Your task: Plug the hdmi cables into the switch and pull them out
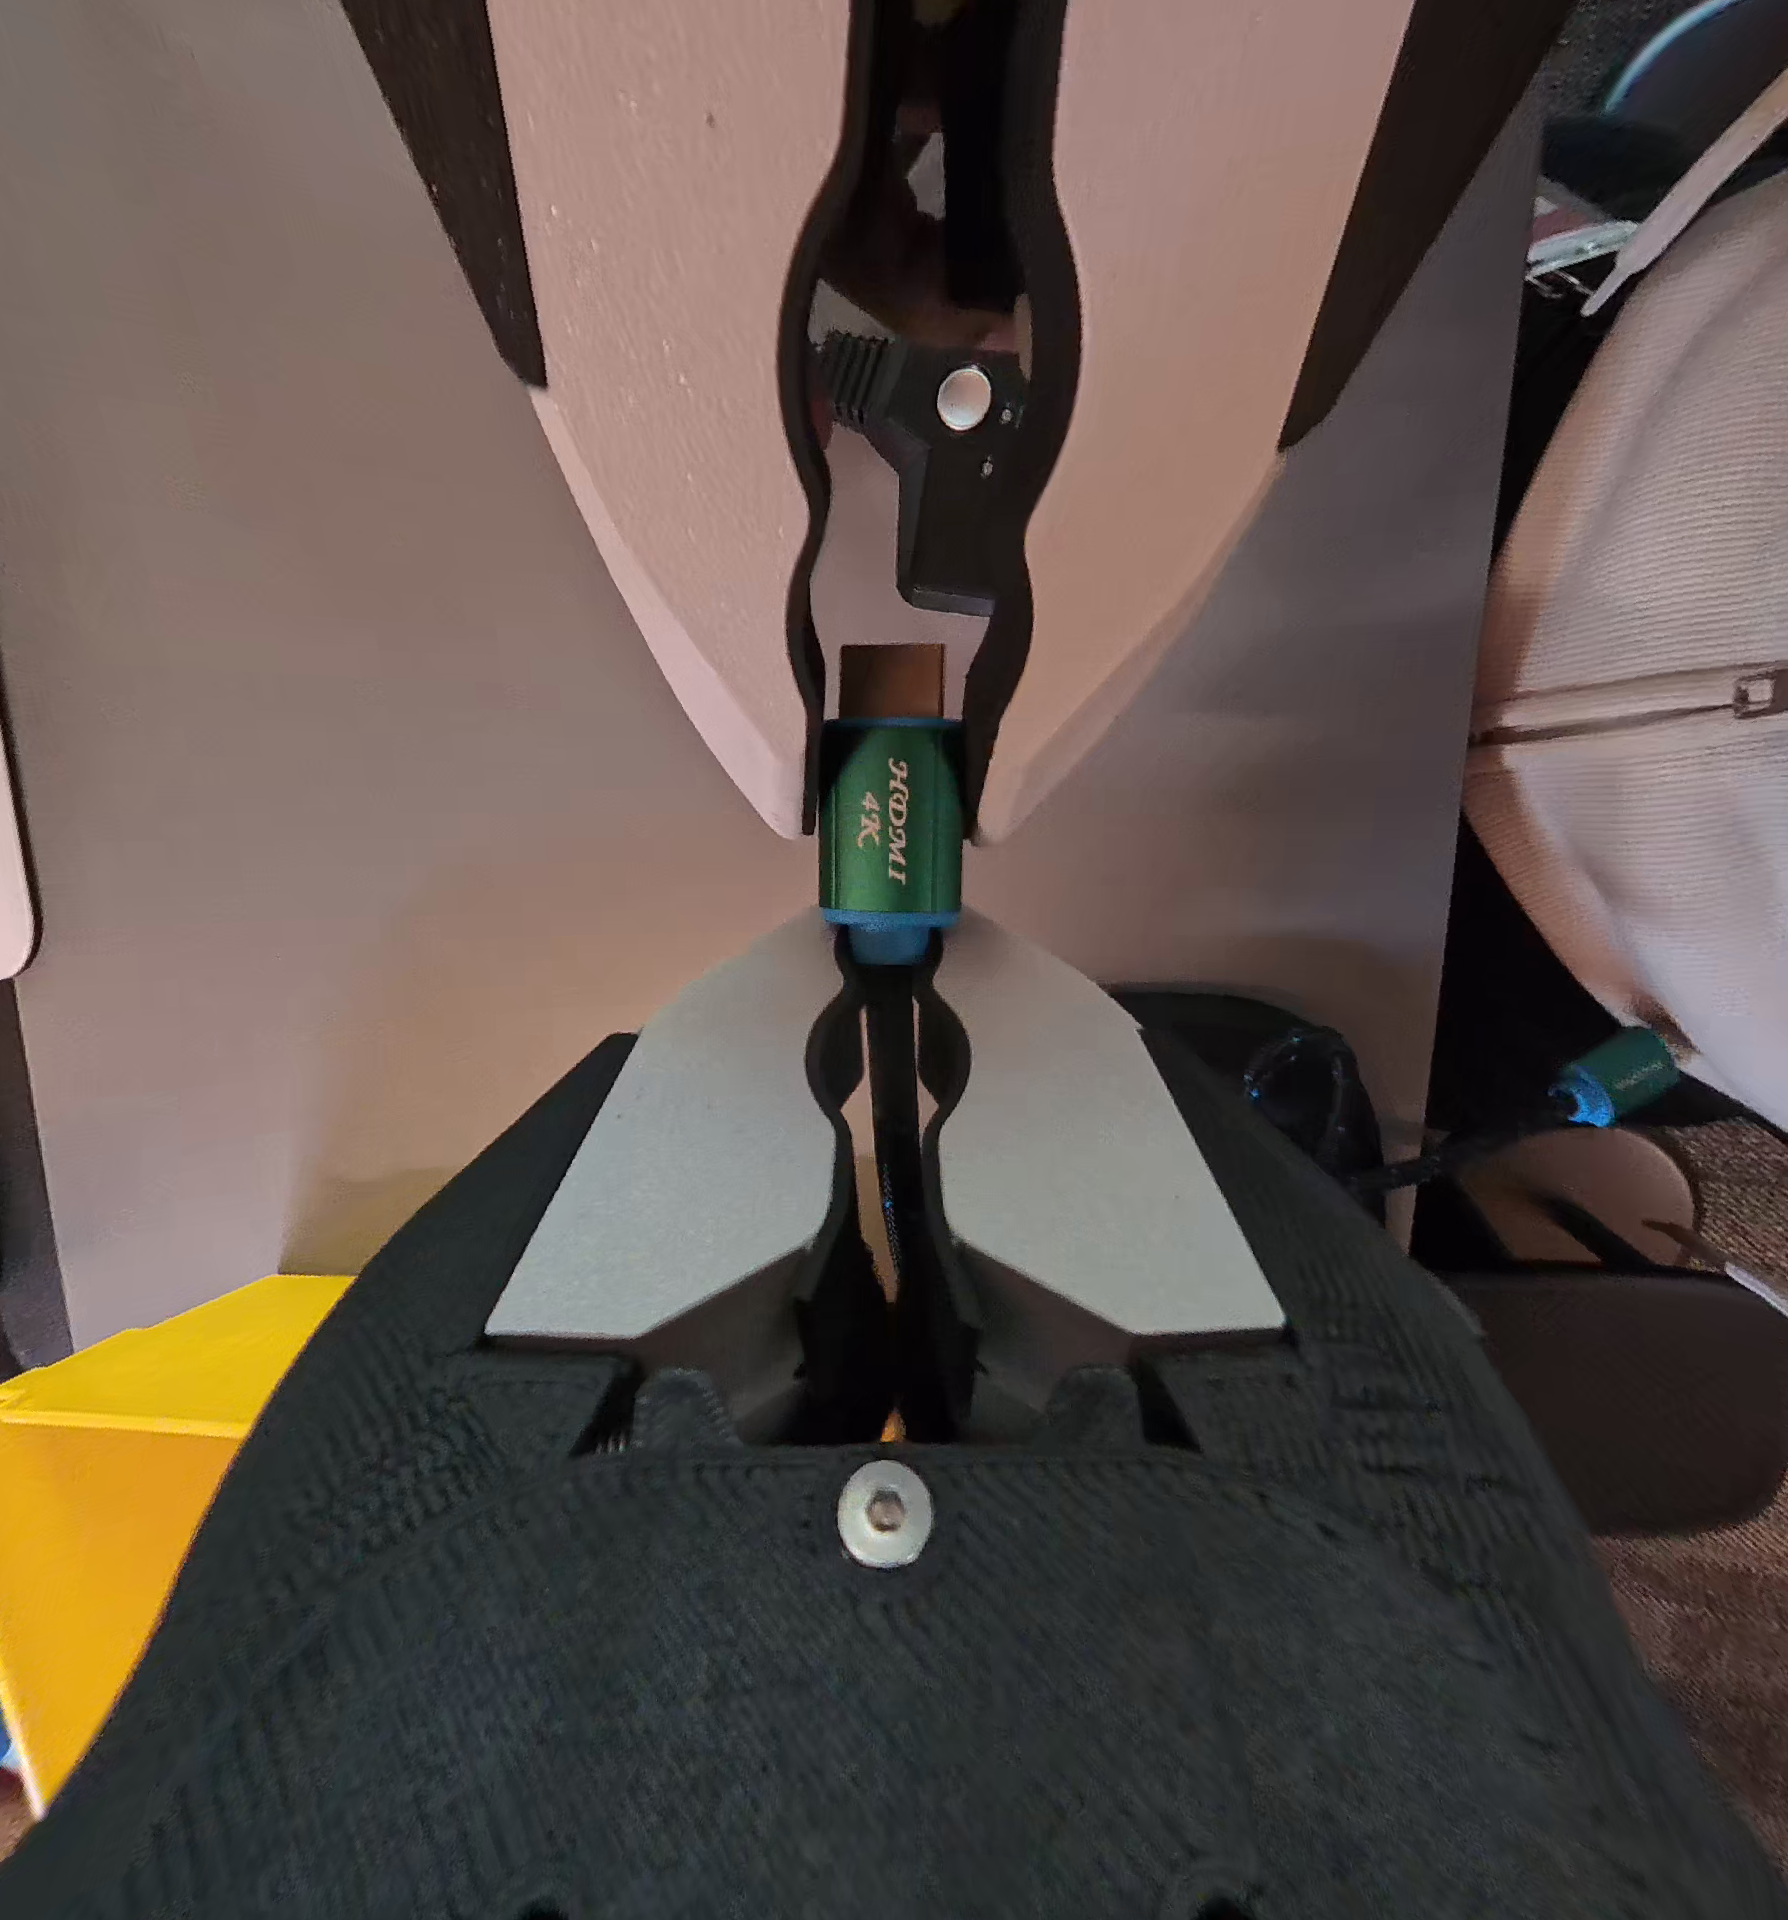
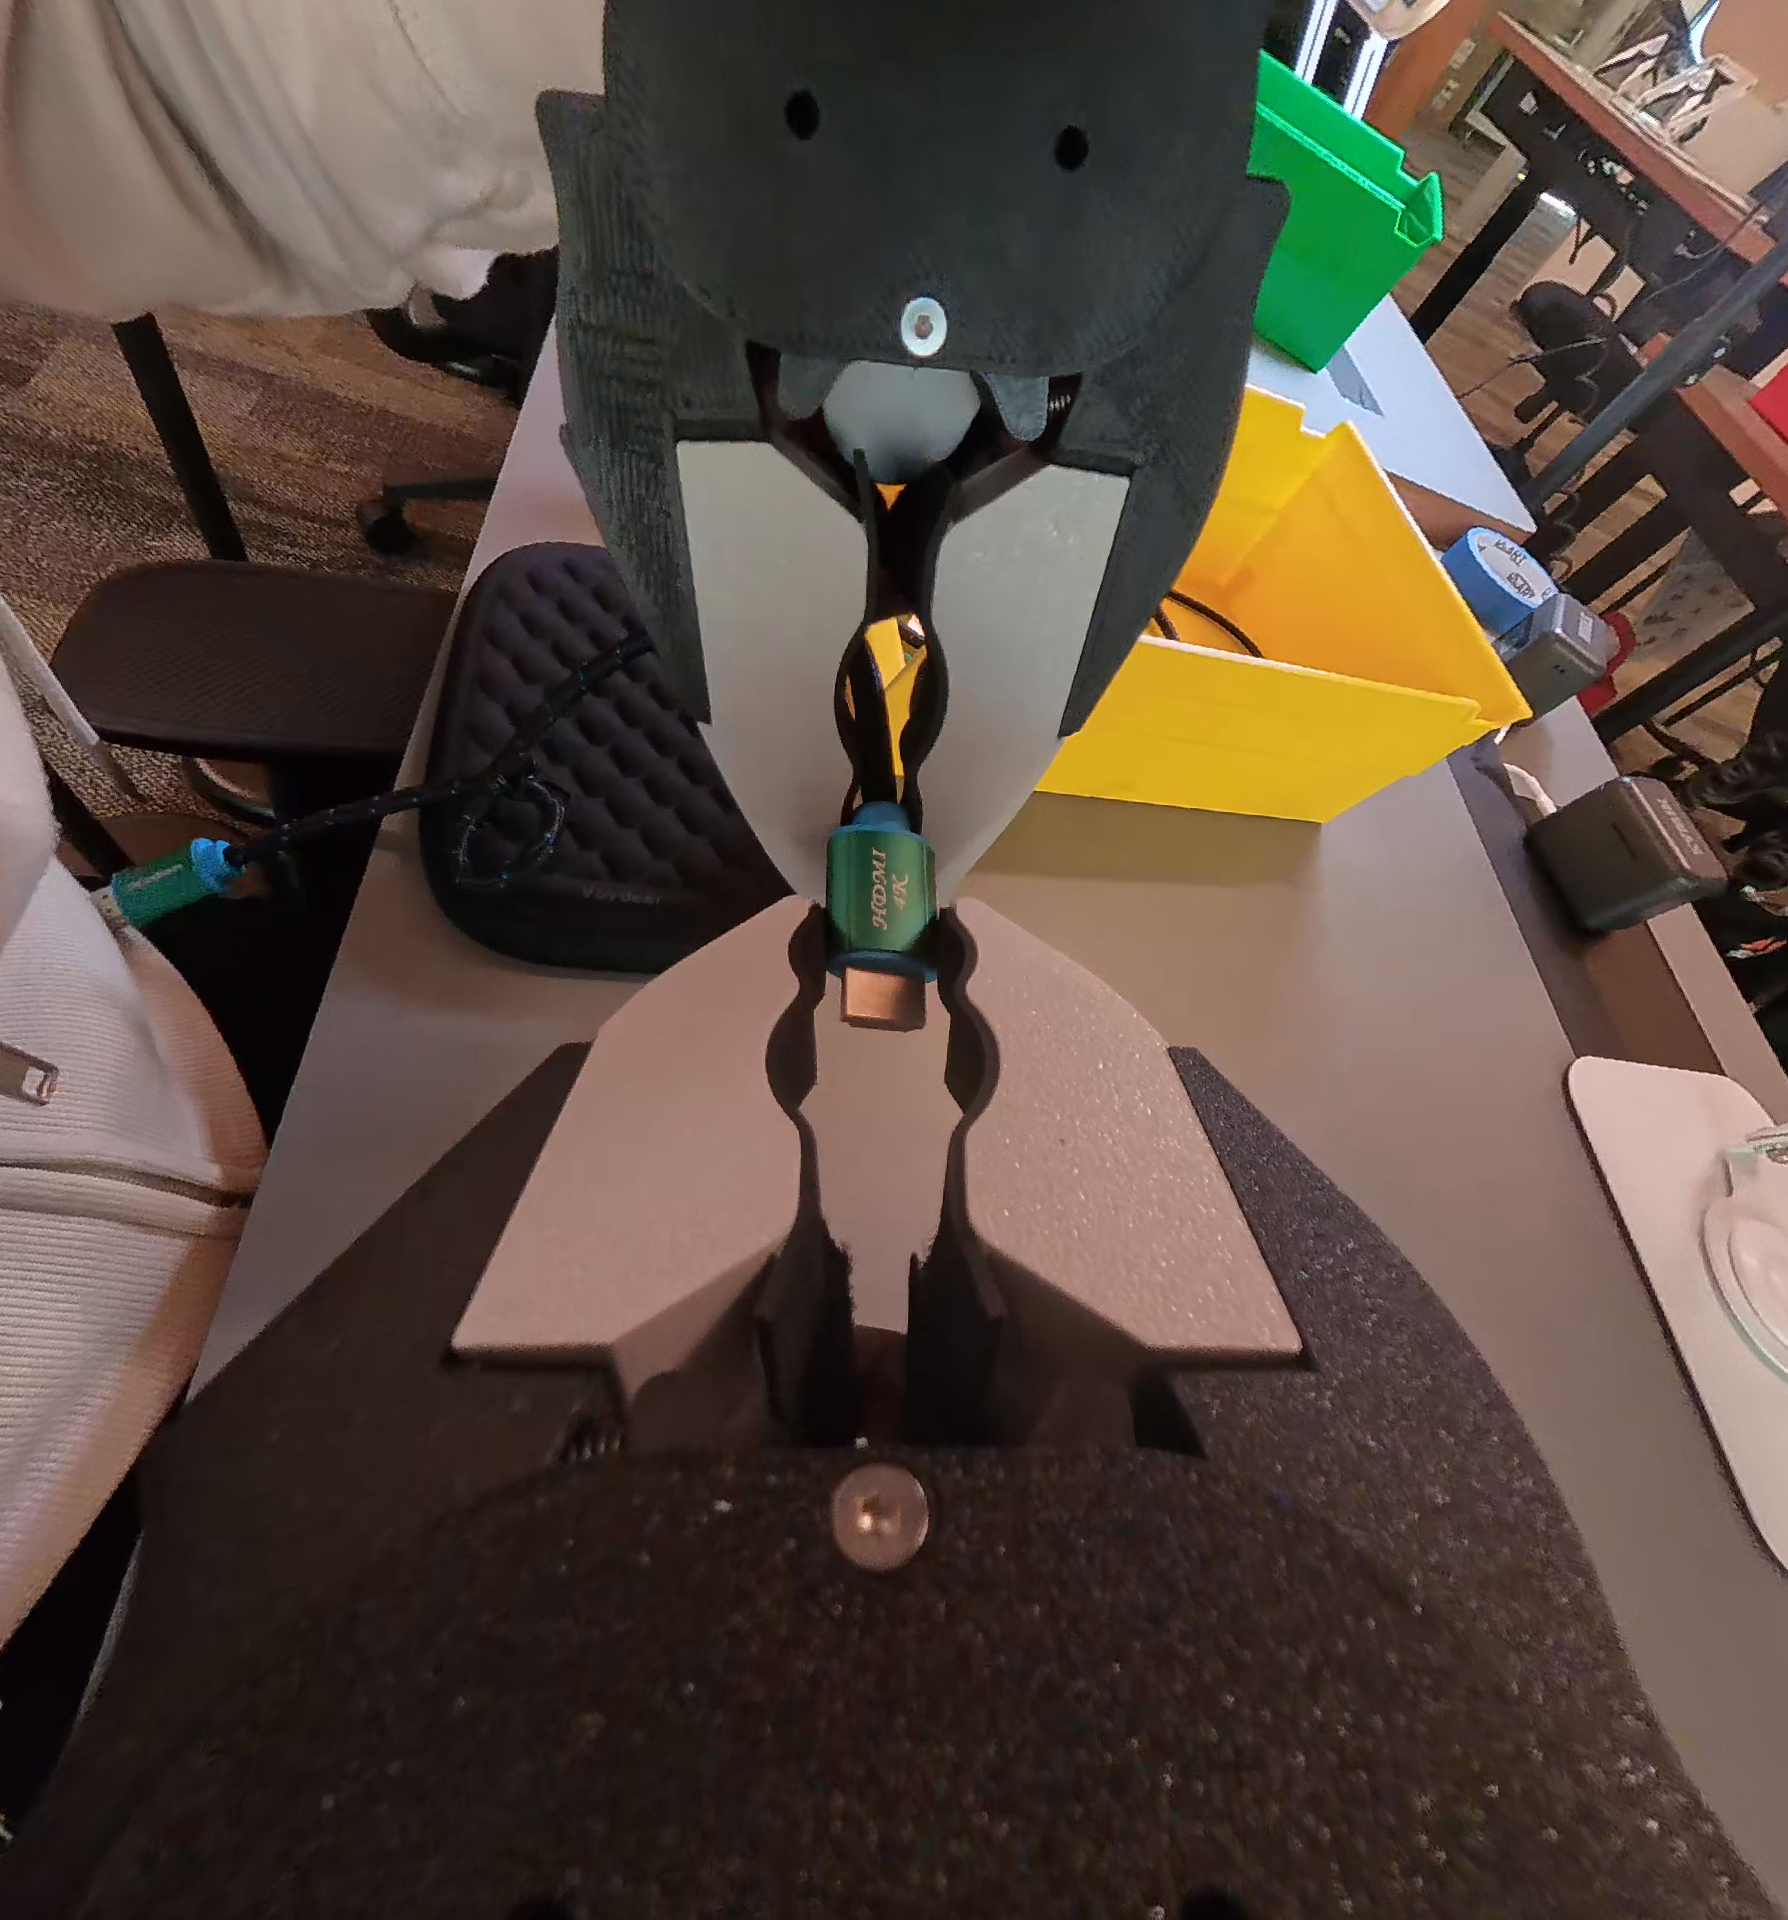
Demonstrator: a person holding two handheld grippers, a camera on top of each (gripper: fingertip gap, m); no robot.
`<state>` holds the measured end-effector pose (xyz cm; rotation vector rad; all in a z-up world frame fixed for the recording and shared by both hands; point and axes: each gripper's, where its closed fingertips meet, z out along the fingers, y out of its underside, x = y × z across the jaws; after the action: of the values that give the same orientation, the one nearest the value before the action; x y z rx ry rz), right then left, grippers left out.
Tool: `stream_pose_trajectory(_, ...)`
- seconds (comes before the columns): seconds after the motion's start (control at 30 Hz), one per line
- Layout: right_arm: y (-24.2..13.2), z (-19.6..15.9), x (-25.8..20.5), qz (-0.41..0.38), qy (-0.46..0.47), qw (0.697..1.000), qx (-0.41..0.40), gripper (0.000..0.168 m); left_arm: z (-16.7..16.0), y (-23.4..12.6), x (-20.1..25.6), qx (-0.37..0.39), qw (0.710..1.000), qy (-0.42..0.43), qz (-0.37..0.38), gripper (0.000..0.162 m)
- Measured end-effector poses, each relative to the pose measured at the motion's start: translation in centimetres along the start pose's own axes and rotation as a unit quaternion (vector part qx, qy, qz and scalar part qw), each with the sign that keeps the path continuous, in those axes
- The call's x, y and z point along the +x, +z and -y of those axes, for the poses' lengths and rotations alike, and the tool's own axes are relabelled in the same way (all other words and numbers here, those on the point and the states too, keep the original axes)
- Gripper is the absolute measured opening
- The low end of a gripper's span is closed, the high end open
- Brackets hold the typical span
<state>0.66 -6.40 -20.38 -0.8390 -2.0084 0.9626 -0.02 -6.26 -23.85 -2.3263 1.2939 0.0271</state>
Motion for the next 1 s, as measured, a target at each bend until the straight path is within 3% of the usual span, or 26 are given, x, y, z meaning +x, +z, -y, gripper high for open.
stream_pose_trajectory(0.13,-0.3,-0.2,0.1,-0.010,0.000,0.999,0.030,0.021,0.3,0.4,-0.1,0.035,0.999,-0.016,0.019,0.005)
stream_pose_trajectory(0.27,-3.0,-2.3,0.9,-0.030,0.026,0.999,0.037,0.051,-1.1,1.4,-0.5,0.045,0.997,-0.038,0.056,0.005)
stream_pose_trajectory(0.37,-5.1,-7.9,-1.6,0.032,0.008,0.998,-0.053,0.075,-1.2,1.7,-0.2,0.073,0.993,-0.057,0.068,0.005)
stream_pose_trajectory(0.5,-7.4,-14.6,-4.4,0.101,0.019,0.979,-0.177,0.081,-1.2,2.2,0.2,0.102,0.989,-0.076,0.079,0.005)
stream_pose_trajectory(0.6,-8.7,-15.4,-5.1,0.139,-0.035,0.970,-0.195,0.071,-1.8,2.7,-0.4,0.091,0.986,-0.076,0.115,0.005)
stream_pose_trajectory(0.73,-8.2,-13.0,-3.0,0.148,-0.172,0.950,-0.217,0.059,-1.5,3.2,-0.9,0.111,0.982,-0.095,0.121,0.005)
stream_pose_trajectory(0.83,-6.8,-13.8,-1.1,0.179,-0.274,0.904,-0.276,0.053,-1.5,3.7,-1.3,0.125,0.978,-0.107,0.126,0.005)
stream_pose_trajectory(0.93,-5.8,-17.1,-0.8,0.254,-0.309,0.852,-0.337,0.056,-1.9,4.2,-1.3,0.125,0.978,-0.111,0.126,0.005)
stream_pose_trajectory(1.0,-4.9,-18.5,-1.3,0.287,-0.318,0.839,-0.336,0.058,-1.9,4.4,-1.0,0.133,0.978,-0.112,0.118,0.005)
